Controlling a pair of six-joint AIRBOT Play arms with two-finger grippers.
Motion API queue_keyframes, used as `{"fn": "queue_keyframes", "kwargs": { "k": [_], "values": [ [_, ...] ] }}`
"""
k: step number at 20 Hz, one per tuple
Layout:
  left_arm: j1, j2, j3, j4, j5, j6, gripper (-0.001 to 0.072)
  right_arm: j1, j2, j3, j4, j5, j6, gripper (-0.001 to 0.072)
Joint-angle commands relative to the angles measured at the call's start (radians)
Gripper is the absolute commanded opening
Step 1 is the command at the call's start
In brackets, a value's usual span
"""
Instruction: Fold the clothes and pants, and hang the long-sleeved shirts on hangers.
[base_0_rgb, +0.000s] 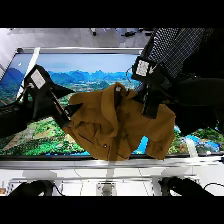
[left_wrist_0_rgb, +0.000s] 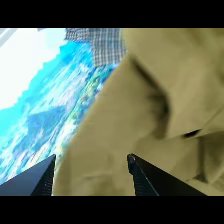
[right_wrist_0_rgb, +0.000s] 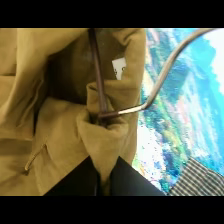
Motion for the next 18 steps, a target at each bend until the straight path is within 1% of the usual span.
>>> {"fn": "queue_keyframes", "kwargs": {
  "k": [1, 2, 3, 5, 7, 9, 11, 12, 13, 14, 15, 16, 17, 18],
  "values": [
    [0.020, -0.053, -0.005, -0.026, 0.019, 0.045, 0.0560, 0.000, 0.007, 0.001, 0.055, -0.057, -0.035, 0.0035],
    [0.019, -0.085, -0.005, -0.072, 0.035, 0.058, 0.0557, 0.001, 0.008, 0.001, 0.062, -0.056, -0.035, 0.0035],
    [0.019, -0.116, -0.004, -0.121, 0.050, 0.068, 0.0524, 0.001, 0.010, 0.001, 0.063, -0.055, -0.039, 0.0035],
    [0.019, -0.172, -0.004, -0.190, 0.057, 0.070, 0.0344, 0.001, 0.012, 0.001, 0.063, -0.055, -0.042, 0.0035],
    [0.019, -0.211, -0.004, -0.222, 0.057, 0.070, 0.0111, 0.000, 0.012, 0.001, 0.061, -0.055, -0.049, 0.0036],
    [0.020, -0.223, -0.004, -0.238, 0.056, 0.070, 0.0029, 0.000, 0.011, 0.001, 0.060, -0.043, -0.052, 0.0036],
    [0.020, -0.221, -0.004, -0.280, 0.055, 0.058, 0.0030, 0.000, 0.012, 0.001, 0.046, -0.005, -0.022, 0.0037],
    [0.020, -0.221, -0.004, -0.296, 0.048, 0.042, 0.0030, 0.000, 0.014, 0.002, 0.015, 0.031, 0.035, 0.0104],
    [0.020, -0.221, -0.004, -0.296, 0.042, 0.027, 0.0030, 0.000, 0.016, 0.009, -0.042, 0.066, 0.116, 0.0274],
    [0.020, -0.223, -0.004, -0.294, 0.032, -0.001, 0.0030, -0.001, 0.021, 0.028, -0.122, 0.095, 0.234, 0.0405],
    [0.020, -0.223, -0.004, -0.294, 0.018, -0.018, 0.0030, 0.000, 0.027, 0.055, -0.196, 0.100, 0.338, 0.0474],
    [0.020, -0.223, -0.004, -0.294, 0.000, -0.017, 0.0029, 0.000, 0.040, 0.087, -0.256, 0.090, 0.417, 0.0510],
    [0.020, -0.223, -0.005, -0.295, -0.023, -0.017, 0.0030, 0.000, 0.055, 0.112, -0.294, 0.083, 0.476, 0.0509],
    [0.020, -0.223, -0.005, -0.295, -0.046, -0.017, 0.0030, 0.000, 0.077, 0.132, -0.321, 0.072, 0.513, 0.0508]
  ]
}}
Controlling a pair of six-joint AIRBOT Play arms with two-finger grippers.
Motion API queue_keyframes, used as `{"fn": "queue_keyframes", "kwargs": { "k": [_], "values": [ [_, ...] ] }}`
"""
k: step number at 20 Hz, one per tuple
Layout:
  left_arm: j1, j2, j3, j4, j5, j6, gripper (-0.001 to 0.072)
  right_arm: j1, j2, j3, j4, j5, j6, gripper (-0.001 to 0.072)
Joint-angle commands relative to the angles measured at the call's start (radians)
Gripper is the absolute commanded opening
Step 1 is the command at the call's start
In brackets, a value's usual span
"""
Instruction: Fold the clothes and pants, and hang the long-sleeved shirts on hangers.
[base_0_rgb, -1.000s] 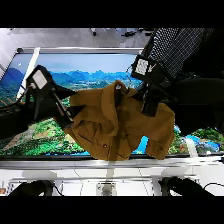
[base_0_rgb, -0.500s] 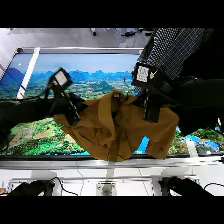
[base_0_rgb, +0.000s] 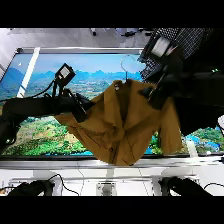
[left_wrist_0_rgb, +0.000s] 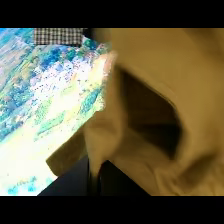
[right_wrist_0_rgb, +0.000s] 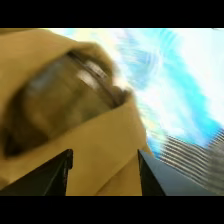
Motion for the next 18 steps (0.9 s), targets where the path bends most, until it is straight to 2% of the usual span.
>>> {"fn": "queue_keyframes", "kwargs": {
  "k": [1, 2, 3, 4, 5, 7, 9, 13, 15, 18],
  "values": [
    [0.000, -0.002, 0.000, -0.006, -0.066, -0.014, 0.0030, 0.000, 0.056, 0.069, -0.180, 0.008, 0.262, 0.0506],
    [0.000, -0.002, 0.000, -0.006, -0.076, -0.014, 0.0029, 0.000, 0.082, 0.077, -0.204, 0.013, 0.348, 0.0506],
    [0.000, -0.002, 0.000, -0.007, -0.078, -0.014, 0.0029, 0.000, 0.105, 0.077, -0.209, 0.024, 0.482, 0.0507],
    [0.000, -0.002, 0.000, -0.007, -0.078, -0.014, 0.0029, 0.000, 0.119, 0.077, -0.178, 0.024, 0.657, 0.0507],
    [0.000, -0.002, 0.000, -0.007, -0.079, -0.014, 0.0029, 0.000, 0.121, 0.069, -0.093, 0.015, 0.758, 0.0508],
    [0.000, -0.002, 0.000, -0.007, -0.079, -0.014, 0.0029, 0.001, 0.120, -0.016, 0.150, 0.101, 0.808, 0.0509],
    [0.000, -0.002, 0.000, -0.007, -0.079, -0.014, 0.0029, 0.001, 0.120, -0.173, 0.280, 0.288, 0.906, 0.0508],
    [0.000, -0.002, -0.002, -0.007, -0.079, -0.013, 0.0029, 0.029, 0.119, -0.481, 0.410, 0.737, 1.168, 0.0506],
    [-0.005, -0.002, -0.002, -0.007, -0.079, -0.013, 0.0029, 0.090, 0.113, -0.587, 0.407, 0.924, 1.299, 0.0505],
    [-0.054, -0.002, -0.002, -0.007, -0.078, -0.013, 0.0029, 0.174, 0.057, -0.635, 0.405, 1.113, 1.337, 0.0495]
  ]
}}
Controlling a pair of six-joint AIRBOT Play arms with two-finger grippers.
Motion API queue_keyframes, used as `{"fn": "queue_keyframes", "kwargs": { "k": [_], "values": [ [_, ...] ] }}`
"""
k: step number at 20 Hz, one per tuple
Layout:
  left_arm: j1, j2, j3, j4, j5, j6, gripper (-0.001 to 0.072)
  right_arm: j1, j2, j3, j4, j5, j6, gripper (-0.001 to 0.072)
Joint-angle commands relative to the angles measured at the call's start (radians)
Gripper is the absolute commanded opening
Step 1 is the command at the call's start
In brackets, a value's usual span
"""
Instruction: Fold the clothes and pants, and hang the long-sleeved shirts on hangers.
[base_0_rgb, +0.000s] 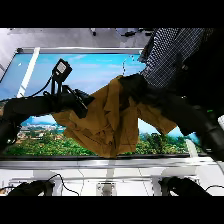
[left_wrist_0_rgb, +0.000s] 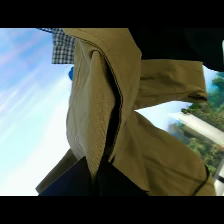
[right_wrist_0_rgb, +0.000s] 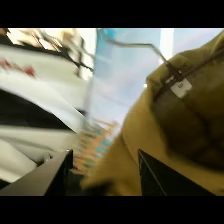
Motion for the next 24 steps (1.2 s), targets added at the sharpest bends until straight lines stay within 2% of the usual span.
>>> {"fn": "queue_keyframes", "kwargs": {
  "k": [1, 6, 11, 13, 16, 18, 21, 24],
  "values": [
    [-0.058, 0.000, 0.000, 0.000, 0.001, 0.001, 0.0029, 0.089, -0.056, -0.084, 0.033, 0.292, 0.139, 0.0495],
    [-0.139, 0.000, 0.000, 0.001, -0.008, 0.000, 0.0029, 0.141, -0.126, -0.084, 0.031, 0.313, 0.213, 0.0497],
    [-0.128, -0.011, -0.001, 0.072, -0.079, 0.000, 0.0029, 0.141, -0.027, -0.070, -0.051, 0.338, 0.201, 0.0496],
    [-0.116, -0.025, -0.001, 0.070, -0.101, -0.005, 0.0029, 0.140, 0.048, -0.069, -0.118, 0.274, 0.201, 0.0497],
    [-0.111, -0.029, 0.000, 0.060, -0.143, -0.019, 0.0029, 0.140, 0.124, -0.073, -0.209, 0.077, 0.202, 0.0505],
    [-0.111, -0.029, 0.000, 0.059, -0.153, -0.019, 0.0029, 0.140, 0.129, -0.093, -0.214, 0.016, 0.214, 0.0505],
    [-0.111, -0.028, 0.000, 0.010, -0.156, -0.018, 0.0029, 0.141, 0.103, -0.161, -0.194, 0.084, 0.280, 0.0505],
    [-0.124, -0.028, 0.000, -0.027, -0.154, -0.019, 0.0029, 0.141, 0.035, -0.206, -0.194, 0.281, 0.317, 0.0504]
  ]
}}
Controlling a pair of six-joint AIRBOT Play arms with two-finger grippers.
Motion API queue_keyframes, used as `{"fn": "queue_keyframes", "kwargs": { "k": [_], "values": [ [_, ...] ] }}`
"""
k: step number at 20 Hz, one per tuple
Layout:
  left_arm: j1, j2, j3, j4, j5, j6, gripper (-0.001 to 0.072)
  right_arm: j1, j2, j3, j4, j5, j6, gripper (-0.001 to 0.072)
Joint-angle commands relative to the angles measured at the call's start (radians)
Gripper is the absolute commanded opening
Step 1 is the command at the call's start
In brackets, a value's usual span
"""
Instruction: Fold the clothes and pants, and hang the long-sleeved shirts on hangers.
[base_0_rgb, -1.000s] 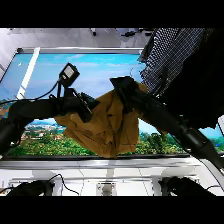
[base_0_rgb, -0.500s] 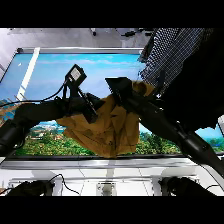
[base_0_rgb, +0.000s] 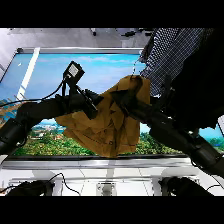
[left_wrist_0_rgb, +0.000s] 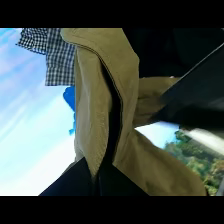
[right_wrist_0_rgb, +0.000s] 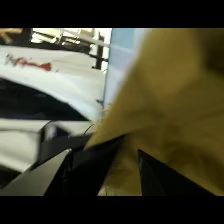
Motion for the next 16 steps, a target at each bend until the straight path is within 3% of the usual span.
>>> {"fn": "queue_keyframes", "kwargs": {
  "k": [1, 5, 6, 8, 11, 12, 15, 16],
  "values": [
    [-0.016, 0.000, 0.000, -0.039, 0.000, -0.002, 0.0030, 0.001, -0.076, -0.037, 0.015, 0.173, 0.054, 0.0504],
    [-0.046, 0.000, 0.000, -0.039, 0.034, -0.002, 0.0030, 0.001, -0.165, -0.037, 0.034, 0.371, 0.070, 0.0489],
    [-0.047, 0.000, 0.000, -0.039, 0.033, -0.002, 0.0030, 0.001, -0.163, -0.035, 0.033, 0.381, 0.069, 0.0387],
    [-0.046, 0.000, 0.000, -0.038, 0.033, -0.002, 0.0030, 0.000, -0.153, -0.035, 0.018, 0.359, 0.067, 0.0047],
    [-0.045, 0.000, 0.000, -0.036, 0.032, -0.002, 0.0040, -0.001, -0.109, -0.035, -0.037, 0.262, 0.060, 0.0037],
    [-0.045, 0.003, 0.000, -0.036, 0.033, -0.002, 0.0098, -0.007, -0.082, -0.035, -0.062, 0.227, 0.060, 0.0037],
    [-0.045, 0.043, 0.000, -0.037, 0.032, -0.003, 0.0457, -0.058, 0.041, -0.035, -0.148, 0.085, 0.060, 0.0036],
    [-0.045, 0.067, 0.000, -0.036, 0.032, -0.002, 0.0489, -0.087, 0.096, -0.035, -0.163, 0.038, 0.060, 0.0036]
  ]
}}
